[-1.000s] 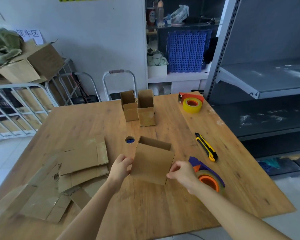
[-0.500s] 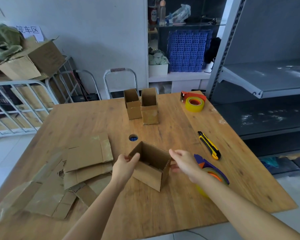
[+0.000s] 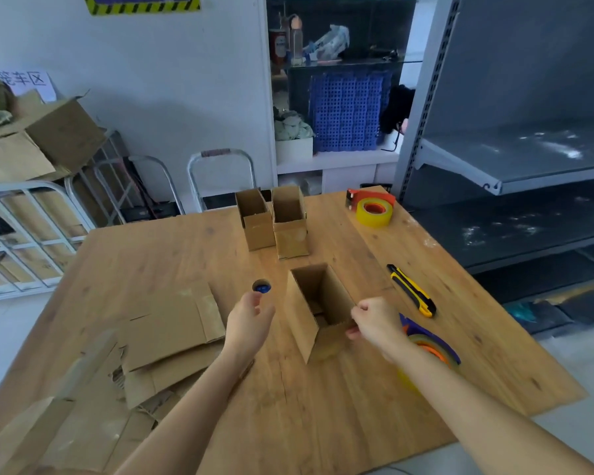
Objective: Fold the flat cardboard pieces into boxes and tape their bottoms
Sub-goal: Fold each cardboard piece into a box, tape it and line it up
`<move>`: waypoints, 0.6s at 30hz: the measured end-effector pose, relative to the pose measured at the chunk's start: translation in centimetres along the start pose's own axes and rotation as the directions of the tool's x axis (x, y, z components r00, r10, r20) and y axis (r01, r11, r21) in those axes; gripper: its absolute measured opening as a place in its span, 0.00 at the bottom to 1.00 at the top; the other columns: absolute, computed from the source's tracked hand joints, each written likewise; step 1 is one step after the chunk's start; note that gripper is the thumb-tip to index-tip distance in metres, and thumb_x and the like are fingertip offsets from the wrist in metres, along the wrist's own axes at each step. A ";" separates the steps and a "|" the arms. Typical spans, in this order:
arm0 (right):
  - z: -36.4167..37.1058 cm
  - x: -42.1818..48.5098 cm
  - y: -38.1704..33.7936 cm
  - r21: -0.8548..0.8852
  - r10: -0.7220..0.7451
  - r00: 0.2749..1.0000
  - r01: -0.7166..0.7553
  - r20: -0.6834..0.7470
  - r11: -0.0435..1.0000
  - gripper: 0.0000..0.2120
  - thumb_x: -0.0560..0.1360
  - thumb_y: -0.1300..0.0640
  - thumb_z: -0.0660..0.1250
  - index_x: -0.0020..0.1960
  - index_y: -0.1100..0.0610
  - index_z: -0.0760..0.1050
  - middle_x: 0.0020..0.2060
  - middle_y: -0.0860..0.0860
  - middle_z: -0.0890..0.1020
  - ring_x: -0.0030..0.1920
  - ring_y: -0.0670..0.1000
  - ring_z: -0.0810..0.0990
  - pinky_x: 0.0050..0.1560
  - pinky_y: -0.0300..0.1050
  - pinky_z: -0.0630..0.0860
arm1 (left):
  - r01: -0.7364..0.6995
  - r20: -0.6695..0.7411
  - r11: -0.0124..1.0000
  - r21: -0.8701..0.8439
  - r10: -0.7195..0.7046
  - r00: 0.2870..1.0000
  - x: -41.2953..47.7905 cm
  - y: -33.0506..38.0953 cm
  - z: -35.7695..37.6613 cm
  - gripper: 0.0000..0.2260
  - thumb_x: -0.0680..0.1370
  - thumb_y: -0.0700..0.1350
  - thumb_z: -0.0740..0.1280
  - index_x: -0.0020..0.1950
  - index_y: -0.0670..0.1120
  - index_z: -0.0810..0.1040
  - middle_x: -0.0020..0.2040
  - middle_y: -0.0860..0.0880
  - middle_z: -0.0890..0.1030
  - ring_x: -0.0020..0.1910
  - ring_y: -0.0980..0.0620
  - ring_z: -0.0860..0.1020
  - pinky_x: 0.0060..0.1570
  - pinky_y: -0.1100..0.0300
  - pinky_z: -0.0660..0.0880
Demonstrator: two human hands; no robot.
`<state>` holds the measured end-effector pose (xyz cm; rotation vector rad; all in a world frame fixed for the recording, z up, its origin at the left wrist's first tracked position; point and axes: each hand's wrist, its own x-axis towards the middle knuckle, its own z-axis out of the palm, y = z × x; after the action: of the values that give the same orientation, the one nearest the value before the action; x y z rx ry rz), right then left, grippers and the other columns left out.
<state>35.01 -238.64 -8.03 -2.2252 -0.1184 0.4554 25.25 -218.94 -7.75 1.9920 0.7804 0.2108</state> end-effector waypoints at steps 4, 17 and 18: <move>-1.4 2.3 -0.8 0.099 0.048 0.992 -0.036 -0.116 0.994 0.16 0.79 0.64 0.59 0.32 0.59 0.70 0.30 0.53 0.77 0.31 0.53 0.85 0.35 0.46 0.79 | -0.013 -0.005 0.996 0.088 0.014 1.000 2.0 1.0 -0.2 0.19 0.80 0.47 0.63 0.70 0.43 0.69 0.62 0.47 0.77 0.55 0.54 0.76 0.50 0.61 0.74; -2.6 16.6 -5.5 0.276 0.120 0.984 -0.079 -0.135 0.958 0.09 0.81 0.63 0.58 0.45 0.63 0.75 0.37 0.47 0.74 0.37 0.54 0.84 0.44 0.49 0.83 | 0.068 -0.060 0.974 0.216 -0.056 0.997 12.0 5.2 1.3 0.18 0.80 0.45 0.62 0.70 0.43 0.69 0.65 0.45 0.75 0.57 0.51 0.75 0.57 0.57 0.74; -2.3 17.7 -5.8 0.285 0.130 0.983 -0.090 -0.125 0.954 0.08 0.81 0.63 0.58 0.46 0.62 0.74 0.37 0.47 0.73 0.37 0.53 0.83 0.48 0.51 0.83 | 0.083 -0.059 0.972 0.221 -0.071 0.996 12.7 5.3 1.7 0.18 0.80 0.45 0.63 0.70 0.43 0.69 0.65 0.45 0.75 0.59 0.50 0.75 0.59 0.56 0.74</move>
<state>52.65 -232.40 -7.29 -1.9841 0.1400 0.3476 38.28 -214.31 -6.30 2.1692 0.9470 0.1324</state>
